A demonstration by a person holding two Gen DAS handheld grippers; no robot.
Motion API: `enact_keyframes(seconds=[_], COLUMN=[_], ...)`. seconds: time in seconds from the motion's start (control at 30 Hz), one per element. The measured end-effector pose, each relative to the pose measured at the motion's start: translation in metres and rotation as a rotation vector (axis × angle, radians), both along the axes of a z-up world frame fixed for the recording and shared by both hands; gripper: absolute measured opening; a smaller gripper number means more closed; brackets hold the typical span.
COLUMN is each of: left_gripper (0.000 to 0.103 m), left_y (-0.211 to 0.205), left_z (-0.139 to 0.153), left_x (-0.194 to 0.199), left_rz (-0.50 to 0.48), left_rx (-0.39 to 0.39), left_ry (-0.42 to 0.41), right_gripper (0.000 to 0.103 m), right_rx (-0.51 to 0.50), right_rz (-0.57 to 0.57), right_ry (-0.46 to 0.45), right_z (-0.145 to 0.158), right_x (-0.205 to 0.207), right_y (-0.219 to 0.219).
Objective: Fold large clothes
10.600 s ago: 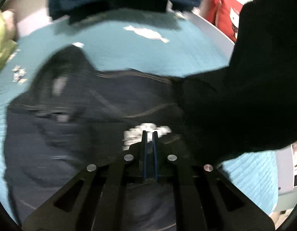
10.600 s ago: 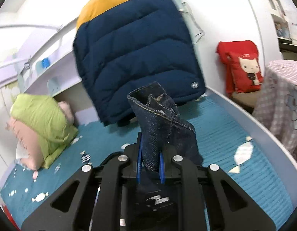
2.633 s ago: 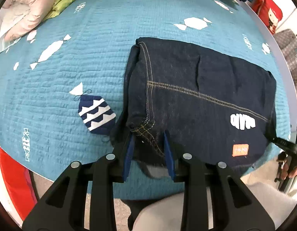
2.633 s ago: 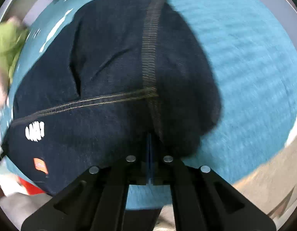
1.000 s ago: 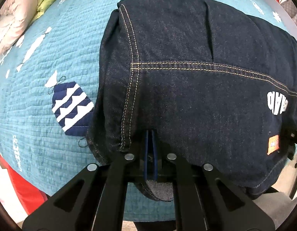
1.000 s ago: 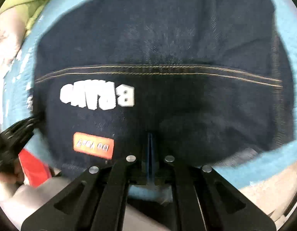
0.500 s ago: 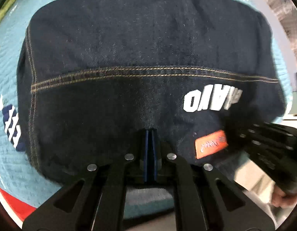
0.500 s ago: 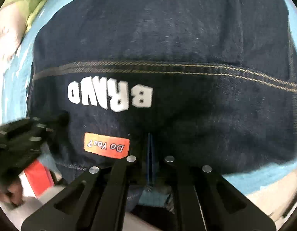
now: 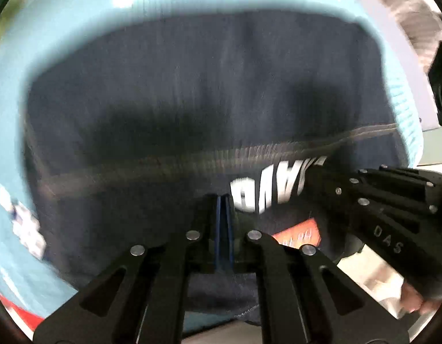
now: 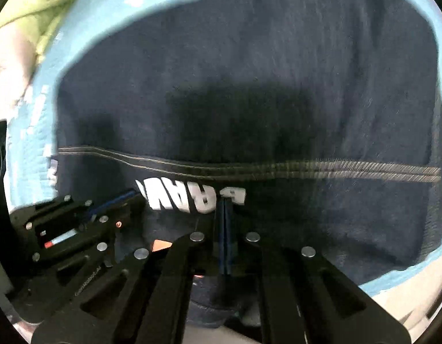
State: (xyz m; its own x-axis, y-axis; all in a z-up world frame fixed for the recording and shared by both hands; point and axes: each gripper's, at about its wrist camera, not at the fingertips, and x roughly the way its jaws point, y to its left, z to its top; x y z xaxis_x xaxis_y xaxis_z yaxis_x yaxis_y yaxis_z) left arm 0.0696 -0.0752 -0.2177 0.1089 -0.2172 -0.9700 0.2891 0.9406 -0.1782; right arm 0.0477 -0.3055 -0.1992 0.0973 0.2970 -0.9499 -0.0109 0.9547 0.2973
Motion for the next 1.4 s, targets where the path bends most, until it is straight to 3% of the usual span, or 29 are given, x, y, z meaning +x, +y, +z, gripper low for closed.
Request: enact_keyframes(seconds=[0.07,0.13,0.23,0.3,0.33,0.4,0.47,0.53,0.6,0.67,0.7,0.77,0.87,0.9,0.97,1.0,1.07,1.17,1.23,1.33,1.4], left_gripper=[0.006,0.006,0.005,0.005,0.005,0.006,0.006,0.006,0.006,0.003,0.003,0.003,0.003,0.003,0.003,0.002,0.002,0.002,0.002,0.003,0.003], left_y=[0.001,0.004,-0.010,0.000,0.001,0.008,0.018,0.022,0.028,0.026,0.025,0.019,0.022,0.025,0.034,0.046,0.070,0.107,0.135,0.159,0.161], left_z=[0.027,0.027,-0.003,-0.037,-0.036,-0.024,-0.008,0.005,-0.019,-0.049,-0.051,-0.034,-0.017,-0.013,-0.024,-0.035,-0.041,-0.032,-0.038,-0.038,-0.033], left_x=[0.016,0.034,0.061,0.070,0.072,0.077,0.087,0.096,0.113,0.122,0.121,0.116,0.113,0.116,0.124,0.132,0.128,0.119,0.120,0.120,0.117], left_rz=[0.009,0.064,0.096,0.126,0.135,0.166,0.193,0.213,0.272,0.315,0.324,0.304,0.318,0.323,0.364,0.381,0.399,0.458,0.490,0.522,0.517], left_rx=[-0.027,-0.063,-0.038,-0.049,-0.058,-0.075,-0.059,-0.046,-0.045,-0.028,-0.027,0.004,-0.005,-0.006,0.020,0.019,-0.068,0.035,-0.007,-0.099,-0.075], left_ry=[-0.091,-0.074,-0.033,0.027,0.036,0.067,0.009,-0.069,-0.012,0.017,-0.011,-0.056,-0.166,-0.205,-0.209,-0.192,-0.167,-0.213,-0.195,-0.171,-0.190], right_gripper=[0.001,0.001,0.001,0.001,0.000,0.001,0.001,0.001,0.001,0.000,0.000,0.001,0.002,0.002,0.000,0.000,0.000,0.000,0.000,0.000,0.000], right_rx=[0.000,0.006,-0.007,-0.043,-0.039,-0.033,-0.039,-0.018,-0.037,-0.089,-0.072,-0.080,-0.065,-0.085,-0.095,-0.043,0.086,0.002,-0.001,0.154,0.133], right_rz=[-0.012,-0.049,-0.045,-0.065,-0.066,-0.051,-0.037,-0.043,-0.063,-0.073,-0.082,-0.075,-0.021,-0.005,0.014,0.002,-0.016,-0.101,-0.197,-0.293,-0.316], right_ry=[-0.096,-0.122,-0.074,0.001,0.006,0.006,-0.100,-0.151,-0.116,-0.050,-0.050,-0.077,-0.215,-0.223,-0.150,-0.139,-0.143,-0.164,-0.146,-0.114,-0.132], right_z=[0.026,0.031,-0.002,-0.045,-0.045,-0.027,0.003,0.021,0.006,-0.035,-0.045,-0.022,0.010,0.011,-0.015,-0.029,-0.024,-0.014,-0.012,-0.014,-0.006], right_x=[0.014,0.032,0.055,0.066,0.068,0.070,0.074,0.085,0.105,0.122,0.127,0.124,0.124,0.126,0.137,0.139,0.134,0.130,0.129,0.124,0.117], right_y=[-0.007,-0.016,0.006,0.014,0.016,0.021,0.021,0.019,0.016,0.019,0.022,0.023,0.028,0.030,0.032,0.027,0.001,-0.057,-0.110,-0.168,-0.188])
